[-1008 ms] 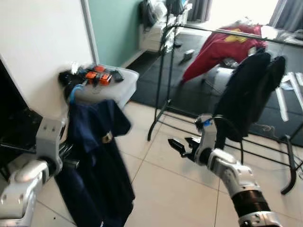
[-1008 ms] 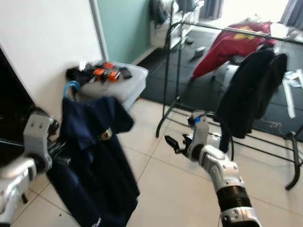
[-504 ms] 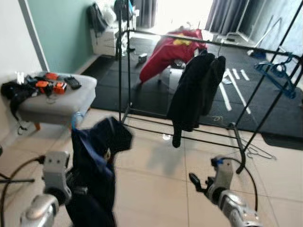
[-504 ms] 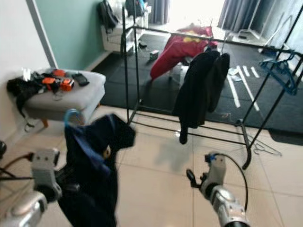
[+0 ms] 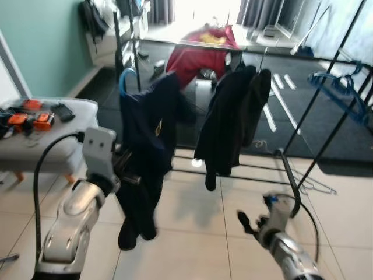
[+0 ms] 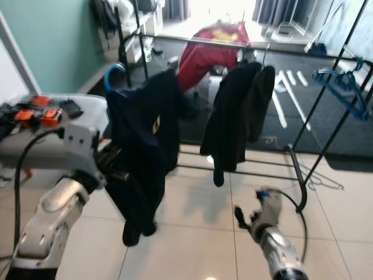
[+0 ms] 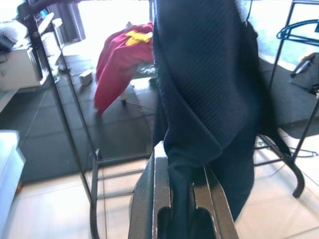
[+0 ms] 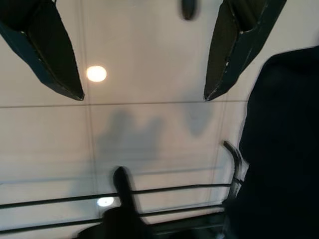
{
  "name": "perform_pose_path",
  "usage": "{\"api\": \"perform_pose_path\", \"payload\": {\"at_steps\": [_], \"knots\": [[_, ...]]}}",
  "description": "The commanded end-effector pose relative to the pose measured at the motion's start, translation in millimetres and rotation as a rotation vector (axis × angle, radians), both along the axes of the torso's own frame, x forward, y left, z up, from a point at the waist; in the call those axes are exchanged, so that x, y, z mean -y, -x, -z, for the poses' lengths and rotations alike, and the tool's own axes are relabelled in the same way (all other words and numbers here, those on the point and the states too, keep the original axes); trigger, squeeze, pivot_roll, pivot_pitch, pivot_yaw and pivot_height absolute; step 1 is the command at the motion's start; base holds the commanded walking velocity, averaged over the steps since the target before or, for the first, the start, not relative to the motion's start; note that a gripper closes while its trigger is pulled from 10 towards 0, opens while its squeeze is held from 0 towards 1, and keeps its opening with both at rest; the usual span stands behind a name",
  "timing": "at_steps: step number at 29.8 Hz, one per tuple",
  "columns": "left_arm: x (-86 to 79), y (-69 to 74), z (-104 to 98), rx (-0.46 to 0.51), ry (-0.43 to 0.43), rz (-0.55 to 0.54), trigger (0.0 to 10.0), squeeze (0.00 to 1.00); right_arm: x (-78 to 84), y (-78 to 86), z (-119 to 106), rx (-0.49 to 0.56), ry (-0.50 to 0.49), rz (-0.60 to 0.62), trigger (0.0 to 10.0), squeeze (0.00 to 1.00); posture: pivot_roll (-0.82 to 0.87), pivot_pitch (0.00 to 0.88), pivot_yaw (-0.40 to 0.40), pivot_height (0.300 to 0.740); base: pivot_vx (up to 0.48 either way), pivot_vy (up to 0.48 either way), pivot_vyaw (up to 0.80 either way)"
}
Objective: Hang hanger
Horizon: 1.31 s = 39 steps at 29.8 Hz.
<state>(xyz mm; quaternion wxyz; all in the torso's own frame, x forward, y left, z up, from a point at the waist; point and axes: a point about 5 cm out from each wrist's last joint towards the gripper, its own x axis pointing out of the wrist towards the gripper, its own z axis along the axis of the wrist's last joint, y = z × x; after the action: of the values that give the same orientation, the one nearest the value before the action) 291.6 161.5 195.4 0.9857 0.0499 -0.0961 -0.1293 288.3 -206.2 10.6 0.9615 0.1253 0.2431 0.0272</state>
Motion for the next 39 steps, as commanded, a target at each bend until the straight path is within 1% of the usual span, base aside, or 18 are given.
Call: {"api": "perform_pose_path", "payload": {"at_steps": [1,2,4,9,10,13,16,17,18,20,22,24,29,31,32,33,36,39], "knots": [[12.4,-2.0,-4,0.008,-0.02,0.028,10.0,0.0,10.1,9.0,9,-0.028,0.016,0.025,10.0,0.0,-0.05,0.054,-0.008,0.74,0.48,0.0,0.0],[12.4,-2.0,-4,0.008,-0.02,0.028,10.0,0.0,10.1,9.0,9,-0.028,0.016,0.025,10.0,0.0,-0.05,0.054,-0.008,0.74,0.48,0.0,0.0],[24.7,-7.2,-6,-0.002,-0.047,0.046,10.0,0.0,9.6,6.2,9,-0.018,0.014,0.028,10.0,0.0,-0.06,0.052,-0.005,0.74,0.48,0.0,0.0],[33.7,-15.4,-6,-0.04,-0.1,0.021,10.0,0.0,8.7,3.3,8,-0.013,0.011,0.03,10.0,0.0,-0.06,0.052,-0.004,0.74,0.48,0.0,0.0],[33.7,-15.4,-6,-0.04,-0.1,0.021,10.0,0.0,8.7,3.3,8,-0.013,0.011,0.03,10.0,0.0,-0.06,0.052,-0.004,0.74,0.48,0.0,0.0],[29.8,-24.4,-3,-0.104,-0.145,-0.086,10.0,0.0,8.0,1.8,8,-0.008,0.008,0.031,10.0,0.0,-0.06,0.052,-0.001,0.74,0.48,0.0,0.0],[27.9,-25.9,-2,-0.119,-0.152,-0.11,10.0,0.0,7.7,1.4,8,-0.007,0.007,0.03,10.0,0.0,-0.06,0.052,0.001,0.74,0.48,0.0,0.0],[23.0,-28.2,2,-0.154,-0.148,-0.151,10.0,0.0,7.0,-0.2,6,0.0,0.006,0.028,10.0,0.0,-0.06,0.052,0.001,0.74,0.48,0.0,0.0],[23.0,-28.2,2,-0.154,-0.148,-0.151,10.0,0.0,7.0,-0.2,6,0.0,0.006,0.028,10.0,0.0,-0.06,0.052,0.001,0.74,0.48,0.0,0.0],[16.9,-30.5,7,-0.192,-0.141,-0.201,10.0,0.0,5.4,-2.9,3,0.013,0.004,0.022,10.0,0.0,-0.06,0.051,-0.001,0.74,0.48,0.0,0.0],[17.4,-31.4,8,-0.196,-0.132,-0.201,10.0,0.0,4.3,-4.4,1,0.02,0.004,0.019,10.0,0.0,-0.06,0.051,0.001,0.74,0.48,0.0,0.0],[31.7,-33.6,4,-0.182,-0.134,-0.159,10.0,0.0,2.9,-7.8,-2,0.039,0.003,0.011,10.0,0.0,-0.06,0.049,0.003,0.74,0.48,0.0,0.0],[34.6,-34.0,3,-0.181,-0.134,-0.154,10.0,0.0,2.6,-8.1,-2,0.042,0.003,0.01,10.0,0.0,-0.06,0.049,0.003,0.74,0.48,0.0,0.0],[48.6,-35.7,1,-0.174,-0.125,-0.134,10.0,0.0,0.5,-8.7,-3,0.05,0.001,0.006,10.0,0.0,-0.07,0.047,0.007,0.74,0.48,0.0,0.0],[48.6,-35.7,1,-0.174,-0.125,-0.134,10.0,0.0,0.5,-8.7,-3,0.05,0.001,0.006,10.0,0.0,-0.07,0.047,0.007,0.74,0.48,0.0,0.0],[57.4,-37.1,-2,-0.164,-0.116,-0.118,10.0,0.0,-0.7,-9.0,-4,0.057,0.001,0.004,10.0,0.0,-0.07,0.046,0.01,0.74,0.48,0.0,0.0],[58.9,-37.4,-2,-0.163,-0.114,-0.116,10.0,0.0,-0.8,-9.0,-4,0.059,0.001,0.004,10.0,0.0,-0.07,0.046,0.01,0.74,0.48,0.0,0.0],[66.0,-37.9,-4,-0.143,-0.138,-0.075,10.0,0.0,0.3,-8.6,-5,0.059,0.006,0.006,10.0,0.0,-0.07,0.045,0.009,0.74,0.48,0.0,0.0]]}}
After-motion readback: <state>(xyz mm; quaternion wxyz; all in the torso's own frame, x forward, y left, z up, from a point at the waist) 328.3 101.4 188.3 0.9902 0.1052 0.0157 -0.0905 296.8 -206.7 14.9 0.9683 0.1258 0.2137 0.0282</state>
